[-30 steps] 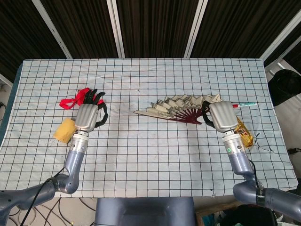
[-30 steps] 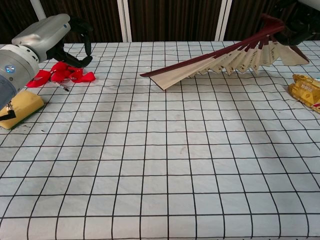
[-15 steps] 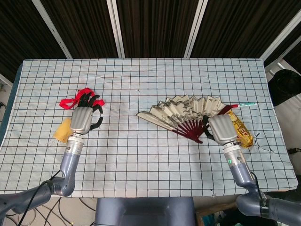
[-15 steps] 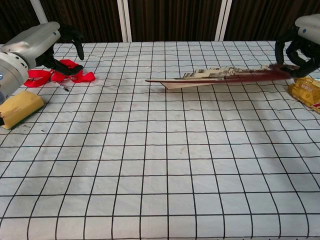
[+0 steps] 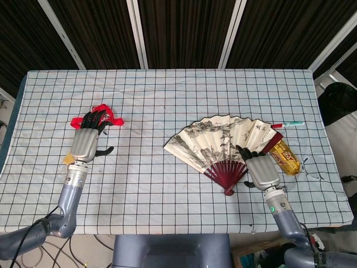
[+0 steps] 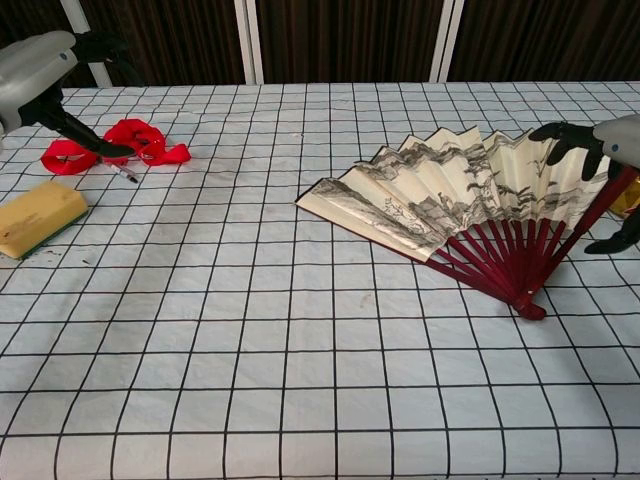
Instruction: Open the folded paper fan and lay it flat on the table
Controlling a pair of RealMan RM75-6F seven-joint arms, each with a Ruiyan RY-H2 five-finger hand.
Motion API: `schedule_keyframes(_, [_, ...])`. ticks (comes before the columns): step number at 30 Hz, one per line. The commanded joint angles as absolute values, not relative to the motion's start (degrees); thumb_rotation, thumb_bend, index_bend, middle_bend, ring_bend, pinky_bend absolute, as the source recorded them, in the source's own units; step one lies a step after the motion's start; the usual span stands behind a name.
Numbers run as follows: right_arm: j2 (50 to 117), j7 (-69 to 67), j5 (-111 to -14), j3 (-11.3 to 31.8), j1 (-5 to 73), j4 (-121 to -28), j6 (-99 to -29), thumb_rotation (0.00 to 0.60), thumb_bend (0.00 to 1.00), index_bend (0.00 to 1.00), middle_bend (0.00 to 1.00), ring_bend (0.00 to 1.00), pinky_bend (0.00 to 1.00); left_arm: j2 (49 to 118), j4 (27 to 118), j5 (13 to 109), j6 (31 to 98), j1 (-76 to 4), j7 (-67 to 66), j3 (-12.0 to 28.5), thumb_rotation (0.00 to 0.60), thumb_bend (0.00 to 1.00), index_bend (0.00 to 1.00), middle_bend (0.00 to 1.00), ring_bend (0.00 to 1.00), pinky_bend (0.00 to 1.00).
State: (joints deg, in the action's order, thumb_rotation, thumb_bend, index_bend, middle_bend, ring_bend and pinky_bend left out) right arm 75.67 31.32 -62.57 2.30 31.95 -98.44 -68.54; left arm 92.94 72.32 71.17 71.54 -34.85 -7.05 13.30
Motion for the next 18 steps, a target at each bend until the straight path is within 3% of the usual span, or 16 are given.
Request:
schedule_keyframes(1, [74.8,32.9,-62.4,1.2,30.8,-100.2,-69.1,0.6,0.0,0.0,0.1,0.22,0.26,90.3,74.9,71.7,72.6,-33.1,-6.9,12.6,0.6,0.09,0.26,0.03,0.0,0.0])
schedule_keyframes(9, [69.0,25.4,-69.6,0.0,24.0,-101.2,-77.9,0.6,0.0,0.0,0.1,0.21,0.26,77.0,83.2,77.7,80.9,-24.2,-6.8,7.0,0.6,0.05,0.19,0.01,0.0,0.0])
schedule_keyframes(18, [62.9,15.9,-72.0,-1.4,16.3,-99.3,-83.3,0.6,0.0,0.0,0.01,0.11,0.24,68.4,87.8,77.4,86.1,-15.7,-6.2,3.3,0.6,0.01,0.04,0.0,0.0,0.0])
